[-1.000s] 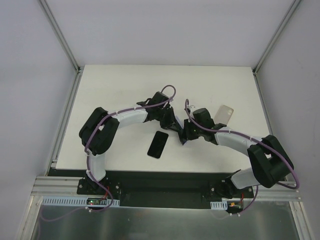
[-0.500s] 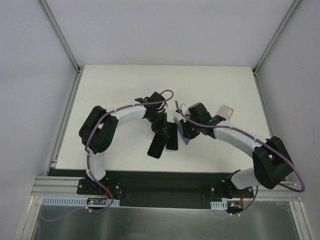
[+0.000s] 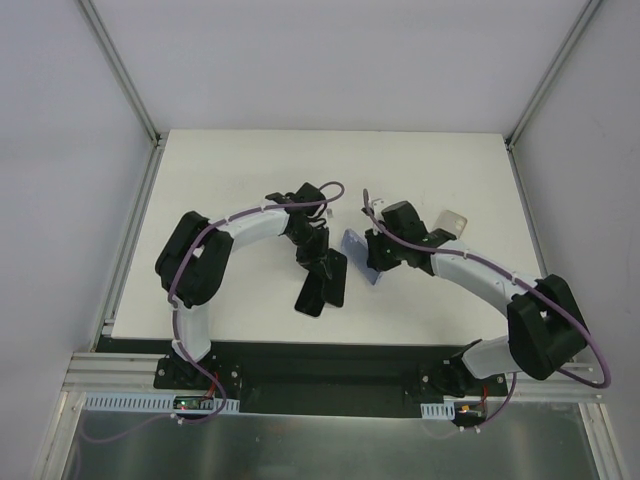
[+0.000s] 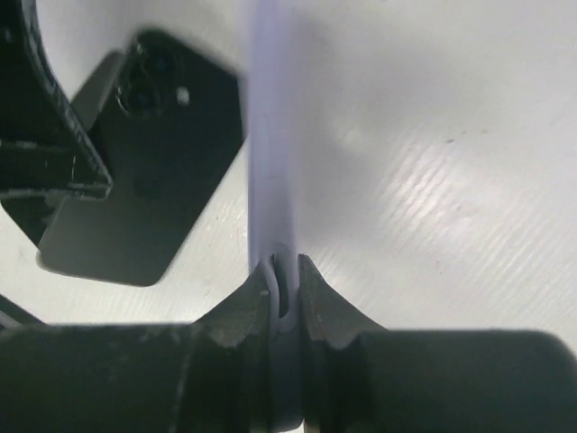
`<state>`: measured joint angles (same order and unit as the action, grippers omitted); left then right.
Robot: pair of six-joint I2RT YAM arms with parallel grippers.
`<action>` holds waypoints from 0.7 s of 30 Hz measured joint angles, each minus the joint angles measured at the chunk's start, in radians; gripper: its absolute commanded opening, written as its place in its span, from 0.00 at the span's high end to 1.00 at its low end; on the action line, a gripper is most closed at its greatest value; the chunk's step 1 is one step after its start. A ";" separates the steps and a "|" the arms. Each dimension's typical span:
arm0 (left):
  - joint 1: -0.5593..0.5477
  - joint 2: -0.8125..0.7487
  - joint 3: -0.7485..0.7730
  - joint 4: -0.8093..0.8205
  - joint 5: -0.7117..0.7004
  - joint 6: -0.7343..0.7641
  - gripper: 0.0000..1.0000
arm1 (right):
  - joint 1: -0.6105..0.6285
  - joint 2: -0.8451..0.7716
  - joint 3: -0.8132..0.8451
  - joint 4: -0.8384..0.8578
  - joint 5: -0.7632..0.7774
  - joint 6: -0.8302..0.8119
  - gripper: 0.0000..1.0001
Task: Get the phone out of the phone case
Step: Remove the phone case from the phone, then place the phone case at the center of the board.
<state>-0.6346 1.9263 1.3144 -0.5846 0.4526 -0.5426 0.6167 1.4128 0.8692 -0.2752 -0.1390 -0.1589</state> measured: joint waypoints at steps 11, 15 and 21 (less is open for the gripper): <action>0.003 -0.050 0.005 0.032 0.019 -0.006 1.00 | -0.121 -0.130 -0.043 0.137 0.063 0.169 0.99; 0.026 -0.053 0.006 0.056 0.029 -0.033 1.00 | -0.142 -0.135 -0.060 0.126 0.084 0.201 0.99; 0.116 -0.099 0.041 0.064 0.037 -0.048 1.00 | -0.172 -0.129 -0.061 0.099 0.107 0.238 0.99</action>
<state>-0.5190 1.8271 1.3556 -0.5205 0.4900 -0.5907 0.4450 1.2842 0.8085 -0.1761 -0.0322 0.0795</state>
